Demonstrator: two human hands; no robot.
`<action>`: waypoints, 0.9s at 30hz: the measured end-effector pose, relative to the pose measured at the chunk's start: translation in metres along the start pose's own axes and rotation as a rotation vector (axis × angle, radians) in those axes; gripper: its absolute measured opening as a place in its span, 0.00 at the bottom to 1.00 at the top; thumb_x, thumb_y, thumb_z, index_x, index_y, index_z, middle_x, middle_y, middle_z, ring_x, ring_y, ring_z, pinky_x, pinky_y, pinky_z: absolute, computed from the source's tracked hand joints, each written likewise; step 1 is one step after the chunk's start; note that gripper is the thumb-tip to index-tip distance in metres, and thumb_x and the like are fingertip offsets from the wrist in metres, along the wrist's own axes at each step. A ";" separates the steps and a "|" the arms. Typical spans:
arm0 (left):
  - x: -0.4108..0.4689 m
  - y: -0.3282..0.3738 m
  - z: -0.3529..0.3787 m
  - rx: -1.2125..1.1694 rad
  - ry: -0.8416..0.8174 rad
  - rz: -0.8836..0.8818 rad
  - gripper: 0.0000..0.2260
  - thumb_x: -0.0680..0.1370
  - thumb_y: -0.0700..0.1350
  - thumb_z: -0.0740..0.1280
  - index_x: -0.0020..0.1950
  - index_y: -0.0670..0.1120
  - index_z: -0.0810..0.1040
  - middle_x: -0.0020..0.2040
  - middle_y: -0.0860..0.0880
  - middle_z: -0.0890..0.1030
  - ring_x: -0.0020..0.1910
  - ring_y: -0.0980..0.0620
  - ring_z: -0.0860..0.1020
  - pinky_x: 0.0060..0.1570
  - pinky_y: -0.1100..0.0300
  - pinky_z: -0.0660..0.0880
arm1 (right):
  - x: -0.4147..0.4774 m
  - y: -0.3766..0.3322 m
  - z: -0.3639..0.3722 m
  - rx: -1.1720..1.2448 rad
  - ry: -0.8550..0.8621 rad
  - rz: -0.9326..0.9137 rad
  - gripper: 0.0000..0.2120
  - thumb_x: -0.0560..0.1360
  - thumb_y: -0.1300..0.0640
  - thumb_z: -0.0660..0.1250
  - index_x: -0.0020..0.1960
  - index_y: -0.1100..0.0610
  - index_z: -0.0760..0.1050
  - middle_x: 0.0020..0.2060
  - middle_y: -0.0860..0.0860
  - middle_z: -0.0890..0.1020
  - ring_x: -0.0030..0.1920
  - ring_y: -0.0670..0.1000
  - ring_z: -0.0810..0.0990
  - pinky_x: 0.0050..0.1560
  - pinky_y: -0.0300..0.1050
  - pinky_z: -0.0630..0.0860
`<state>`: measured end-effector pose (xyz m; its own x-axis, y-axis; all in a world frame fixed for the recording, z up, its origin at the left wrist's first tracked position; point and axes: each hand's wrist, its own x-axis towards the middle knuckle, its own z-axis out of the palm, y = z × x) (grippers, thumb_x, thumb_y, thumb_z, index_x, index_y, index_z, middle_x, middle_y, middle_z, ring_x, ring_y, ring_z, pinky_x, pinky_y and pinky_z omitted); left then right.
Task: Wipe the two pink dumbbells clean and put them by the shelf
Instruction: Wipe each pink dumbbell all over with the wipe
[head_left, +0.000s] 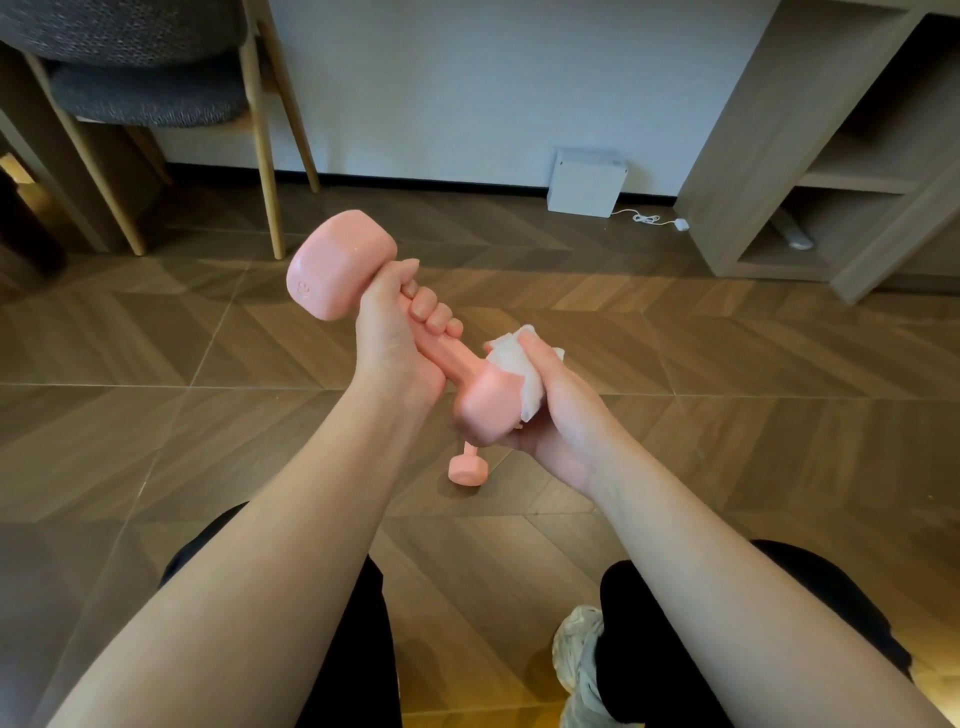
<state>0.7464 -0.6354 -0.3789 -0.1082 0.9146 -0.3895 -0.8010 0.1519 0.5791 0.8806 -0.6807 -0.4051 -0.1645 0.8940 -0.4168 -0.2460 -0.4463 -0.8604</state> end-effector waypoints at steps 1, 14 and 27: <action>0.000 0.000 -0.001 0.000 -0.002 0.000 0.16 0.78 0.42 0.64 0.32 0.49 0.63 0.26 0.52 0.60 0.24 0.54 0.60 0.28 0.61 0.63 | -0.002 -0.001 0.000 -0.009 -0.052 0.022 0.15 0.79 0.42 0.63 0.54 0.53 0.78 0.46 0.55 0.83 0.45 0.54 0.81 0.52 0.57 0.77; 0.003 -0.008 -0.003 -0.047 0.175 -0.054 0.13 0.77 0.45 0.68 0.35 0.47 0.67 0.26 0.53 0.66 0.23 0.55 0.64 0.28 0.63 0.67 | -0.005 0.007 0.008 -0.211 0.023 -0.198 0.25 0.74 0.39 0.66 0.55 0.60 0.73 0.44 0.58 0.78 0.42 0.57 0.77 0.43 0.57 0.73; 0.006 -0.001 -0.002 -0.092 0.094 -0.012 0.15 0.78 0.43 0.64 0.33 0.48 0.63 0.26 0.53 0.60 0.23 0.54 0.59 0.29 0.61 0.61 | -0.010 -0.006 -0.002 0.035 -0.164 0.102 0.21 0.76 0.41 0.66 0.61 0.55 0.76 0.52 0.61 0.75 0.54 0.63 0.78 0.45 0.60 0.81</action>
<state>0.7455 -0.6312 -0.3829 -0.1497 0.8734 -0.4633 -0.8527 0.1232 0.5077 0.8860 -0.6872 -0.3966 -0.3426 0.8271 -0.4456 -0.2525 -0.5379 -0.8043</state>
